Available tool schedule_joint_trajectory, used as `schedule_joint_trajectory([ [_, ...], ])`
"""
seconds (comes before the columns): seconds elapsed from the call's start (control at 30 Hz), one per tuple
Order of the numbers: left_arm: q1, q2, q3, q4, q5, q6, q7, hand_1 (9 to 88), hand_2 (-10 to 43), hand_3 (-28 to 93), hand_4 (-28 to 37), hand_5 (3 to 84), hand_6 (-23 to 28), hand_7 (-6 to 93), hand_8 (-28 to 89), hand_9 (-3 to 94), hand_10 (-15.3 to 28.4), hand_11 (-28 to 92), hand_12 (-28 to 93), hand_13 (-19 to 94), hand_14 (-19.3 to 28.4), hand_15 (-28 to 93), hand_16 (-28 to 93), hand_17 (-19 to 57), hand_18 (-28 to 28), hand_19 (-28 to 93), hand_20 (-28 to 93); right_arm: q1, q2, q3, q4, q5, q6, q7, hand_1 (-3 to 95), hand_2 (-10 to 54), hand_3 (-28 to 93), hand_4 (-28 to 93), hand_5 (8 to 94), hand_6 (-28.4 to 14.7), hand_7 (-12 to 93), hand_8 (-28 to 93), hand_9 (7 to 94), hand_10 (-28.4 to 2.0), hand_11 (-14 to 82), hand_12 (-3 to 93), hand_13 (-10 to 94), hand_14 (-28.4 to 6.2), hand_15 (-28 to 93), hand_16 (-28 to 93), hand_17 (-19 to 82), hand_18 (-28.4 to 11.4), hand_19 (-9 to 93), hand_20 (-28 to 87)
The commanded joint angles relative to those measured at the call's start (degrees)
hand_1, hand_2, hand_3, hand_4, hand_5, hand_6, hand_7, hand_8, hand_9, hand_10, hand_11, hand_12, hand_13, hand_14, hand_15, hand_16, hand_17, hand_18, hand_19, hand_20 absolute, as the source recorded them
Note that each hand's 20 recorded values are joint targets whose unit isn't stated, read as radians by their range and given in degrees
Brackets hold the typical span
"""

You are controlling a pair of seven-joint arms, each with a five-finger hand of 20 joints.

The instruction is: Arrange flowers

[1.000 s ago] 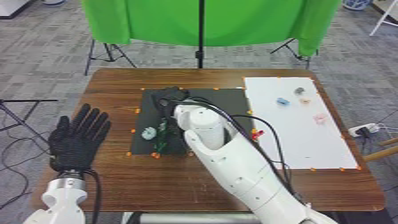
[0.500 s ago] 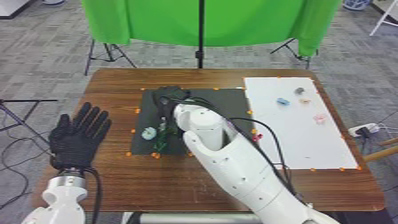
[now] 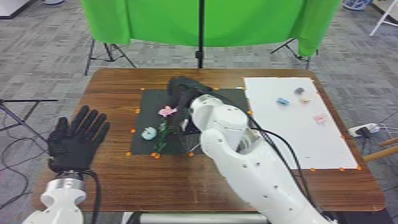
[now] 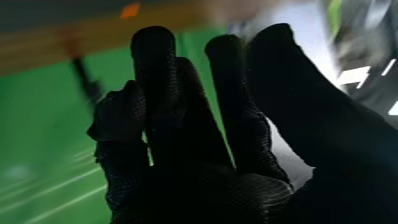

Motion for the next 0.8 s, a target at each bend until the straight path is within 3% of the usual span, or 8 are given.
schedule_joint_trajectory([
  [0.03, 4.1, -1.55, -1.55, -1.08, 0.18, 0.23, 0.73, 25.9, 17.0, 76, -28.3, 46.0, 9.8, 13.1, -9, 37.1, 15.6, 20, 9, 27, 16.1, 33, -7, -7.5, 13.4, 34, 11, -9.5, 16.4, 14.3, -11.3, 3.6, 3.3, 3.9, 44.1, -9.5, 83, -28, 51.2, -6.3, 37, -19, 45.8, -20.1, 12.6, 14.9, 50, -16.0, 66, 16, 31, -24.6, 93, 41],
  [0.23, 5.7, -1.51, -2.75, -1.84, 0.06, 0.70, 2.11, 25.8, 16.9, 76, -28.3, 45.9, 9.8, 13.0, -9, 37.1, 15.6, 20, 9, 27, 16.1, 33, -7, -7.5, 13.4, 34, 11, -17.6, 24.0, 26.2, -13.1, 2.5, 4.3, 9.2, 43.9, -9.5, 83, -28, 51.3, -6.5, 21, -14, 46.1, -20.0, 12.8, 14.0, 50, -16.6, 63, 14, 30, -24.6, 92, 39],
  [0.3, 5.8, -1.60, -3.08, -1.77, 0.08, 1.28, 2.20, 25.8, 16.9, 76, -28.3, 45.9, 9.7, 13.1, -9, 37.2, 15.6, 20, 9, 27, 16.1, 33, -7, -7.5, 13.4, 34, 11, -18.4, 24.7, 28.1, -10.3, -1.7, 5.4, 7.9, 43.7, -9.5, 83, -28, 51.1, -6.2, 18, -14, 44.7, -19.0, 10.9, 13.2, 46, -17.0, 53, 12, 29, -25.0, 89, 37],
  [0.33, 5.7, -1.65, -3.07, -1.89, -0.48, 2.09, 2.31, 25.8, 16.9, 76, -28.3, 45.9, 9.7, 13.1, -9, 37.2, 15.6, 20, 9, 27, 16.1, 33, -7, -7.5, 13.4, 34, 11, -18.6, 24.8, 28.9, -9.2, -1.8, 5.6, 8.2, 43.3, -9.5, 83, -28, 51.0, -5.8, 17, -14, 43.7, -18.3, 10.1, 12.6, 42, -17.3, 45, 10, 27, -25.0, 86, 36],
  [0.37, 5.5, -1.69, -2.91, -1.70, -0.72, 1.62, 2.65, 25.9, 16.9, 76, -28.3, 45.9, 9.7, 13.2, -9, 37.2, 15.6, 20, 9, 27, 16.2, 33, -7, -7.5, 13.4, 34, 11, -18.5, 25.4, 29.4, -8.5, -0.8, 5.9, 9.5, 43.0, -9.5, 83, -28, 50.8, -5.5, 17, -14, 42.6, -17.6, 9.3, 12.1, 39, -17.6, 40, 9, 26, -25.0, 84, 35],
  [0.43, 4.9, -1.82, -2.51, -1.44, -0.16, 1.50, 2.45, 25.9, 16.9, 76, -28.3, 46.0, 9.8, 13.2, -9, 37.3, 15.6, 20, 9, 27, 16.2, 33, -7, -7.5, 13.4, 34, 11, -19.6, 25.6, 31.5, -7.7, -0.4, 4.3, 10.6, 41.9, -9.5, 84, -28, 49.4, -5.1, 17, -14, 40.7, -17.0, 9.2, 11.2, 34, -17.3, 29, 9, 24, -24.5, 79, 33],
  [0.53, 5.0, -1.86, -2.35, -1.63, -0.31, 1.81, 2.29, 25.9, 17.0, 76, -28.3, 46.0, 9.8, 13.3, -9, 37.3, 15.5, 20, 9, 27, 16.2, 33, -7, -7.5, 13.4, 34, 11, -20.3, 25.9, 32.8, -5.9, 0.0, 3.4, 11.2, 40.8, -9.5, 83, -28, 47.5, -5.7, 16, -14, 38.7, -17.8, 9.3, 10.9, 31, -17.6, 25, 10, 22, -23.8, 76, 30],
  [0.8, 4.8, -1.81, -1.90, -1.48, 0.24, 2.33, 1.30, 25.9, 17.0, 76, -28.3, 46.0, 9.8, 13.5, -9, 37.3, 15.6, 20, 9, 27, 16.2, 33, -7, -7.5, 13.5, 34, 11, -21.2, 24.7, 33.1, -1.3, 0.5, 0.3, 12.7, 42.2, -9.5, 83, -28, 47.6, -5.5, 16, -14, 40.9, -17.8, 10.5, 10.9, 37, -16.6, 25, 11, 24, -23.2, 75, 28],
])
